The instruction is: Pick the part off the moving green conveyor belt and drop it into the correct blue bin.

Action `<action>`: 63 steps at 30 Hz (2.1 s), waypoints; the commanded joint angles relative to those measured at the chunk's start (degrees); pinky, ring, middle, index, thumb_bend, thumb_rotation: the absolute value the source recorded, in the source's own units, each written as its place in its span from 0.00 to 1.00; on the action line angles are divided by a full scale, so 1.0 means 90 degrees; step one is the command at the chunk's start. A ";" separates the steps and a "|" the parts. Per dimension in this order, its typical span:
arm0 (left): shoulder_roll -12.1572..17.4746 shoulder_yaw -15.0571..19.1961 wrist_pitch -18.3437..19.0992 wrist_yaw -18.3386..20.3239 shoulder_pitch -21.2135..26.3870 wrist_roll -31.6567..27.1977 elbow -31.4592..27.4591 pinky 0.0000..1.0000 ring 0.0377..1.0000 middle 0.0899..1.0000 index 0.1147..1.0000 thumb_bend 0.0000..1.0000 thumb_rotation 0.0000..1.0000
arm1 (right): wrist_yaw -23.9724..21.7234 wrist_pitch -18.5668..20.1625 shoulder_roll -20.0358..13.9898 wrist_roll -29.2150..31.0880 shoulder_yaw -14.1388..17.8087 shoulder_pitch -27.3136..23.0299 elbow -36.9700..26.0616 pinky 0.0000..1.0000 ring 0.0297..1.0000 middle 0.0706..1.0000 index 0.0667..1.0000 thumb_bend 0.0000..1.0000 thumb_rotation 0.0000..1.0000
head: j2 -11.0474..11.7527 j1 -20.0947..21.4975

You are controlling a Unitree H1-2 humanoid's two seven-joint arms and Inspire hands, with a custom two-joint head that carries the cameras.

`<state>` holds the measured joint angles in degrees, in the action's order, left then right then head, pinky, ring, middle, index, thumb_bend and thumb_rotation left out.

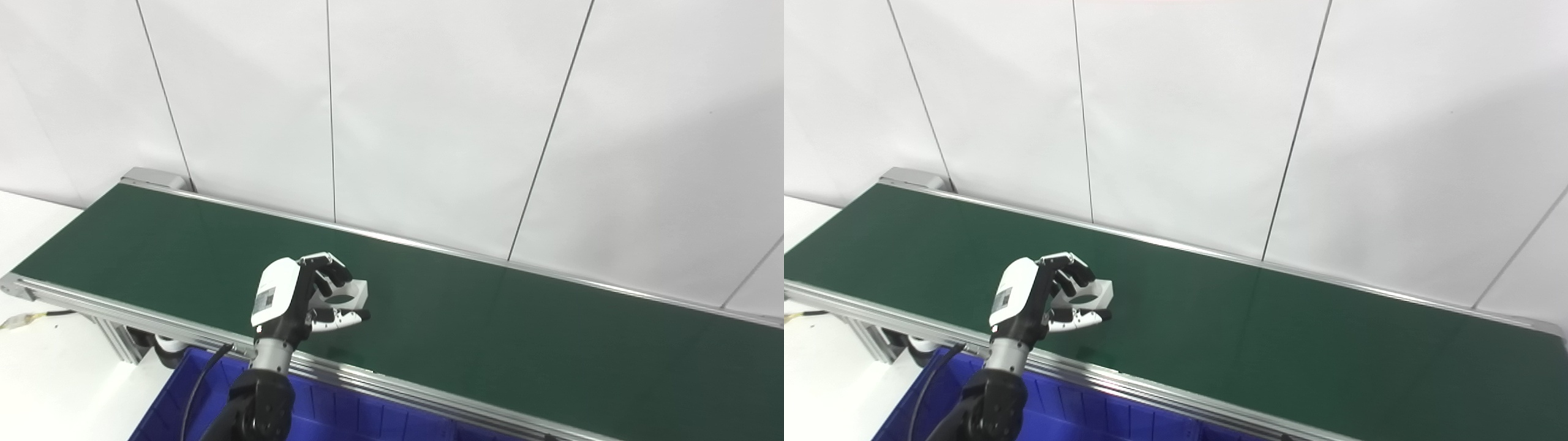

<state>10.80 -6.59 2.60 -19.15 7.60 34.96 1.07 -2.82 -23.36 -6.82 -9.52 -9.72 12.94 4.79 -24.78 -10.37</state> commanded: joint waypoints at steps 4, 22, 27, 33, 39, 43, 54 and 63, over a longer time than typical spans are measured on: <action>-0.0017 0.0078 -0.0308 0.0078 -0.0353 -0.0145 -0.0730 0.37 0.38 0.46 0.44 0.50 0.00 | -0.0012 -0.0128 0.0011 0.0067 0.0044 0.0005 -0.0306 0.82 0.86 0.88 0.92 1.00 0.28 | -0.0018 0.0042; -0.0057 0.0150 -0.1165 0.0345 -0.1769 -0.0356 -0.1353 0.32 0.40 0.49 0.42 0.47 0.00 | -0.0095 0.0294 0.0024 0.0064 0.0042 0.0103 -0.0801 0.81 0.86 0.87 0.91 1.00 0.24 | -0.0594 0.0341; 0.0002 0.0146 -0.1471 0.0507 -0.2046 -0.0487 -0.1225 0.32 0.41 0.48 0.43 0.47 0.00 | -0.0125 0.0455 0.0061 0.0037 0.0025 0.0166 -0.1038 0.82 0.87 0.87 0.92 1.00 0.23 | -0.0890 0.0538; 0.0108 0.0105 -0.1573 0.0847 -0.2236 -0.0595 -0.1145 0.35 0.43 0.47 0.41 0.47 0.00 | -0.0117 0.0515 0.0090 -0.0044 0.0017 0.0178 -0.1147 0.84 0.87 0.88 0.93 1.00 0.27 | -0.1249 0.0752; 0.0251 0.0043 -0.1500 0.1312 -0.2225 -0.0619 -0.1171 0.37 0.42 0.45 0.44 0.48 0.00 | -0.0077 0.0485 0.0119 -0.0120 0.0035 0.0128 -0.1138 0.82 0.87 0.88 0.93 1.00 0.33 | -0.1727 0.0984; 0.0335 -0.0044 -0.1189 0.1802 -0.2145 -0.0642 -0.1318 0.39 0.44 0.45 0.42 0.48 0.00 | -0.0066 0.0491 0.0129 -0.0152 0.0054 0.0054 -0.1123 0.81 0.86 0.87 0.92 1.00 0.35 | -0.1982 0.1125; 0.0414 -0.0294 -0.0448 0.2722 -0.1927 -0.0326 -0.1707 0.35 0.41 0.44 0.47 0.47 0.00 | -0.0043 0.0677 0.0175 -0.0155 0.0074 -0.0032 -0.1261 0.80 0.84 0.86 0.92 1.00 0.40 | -0.2476 0.1277; 0.0520 -0.0570 -0.0274 0.2978 -0.1809 0.0388 -0.1728 0.35 0.43 0.44 0.48 0.47 0.00 | -0.0038 0.0825 0.0204 -0.0207 0.0056 0.0023 -0.1433 0.80 0.84 0.86 0.92 1.00 0.42 | -0.2562 0.1324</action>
<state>14.92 -11.69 -0.15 7.93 -9.84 37.40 -12.94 -3.51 -15.71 -5.48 -11.52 -9.36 13.24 -5.83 -47.81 1.58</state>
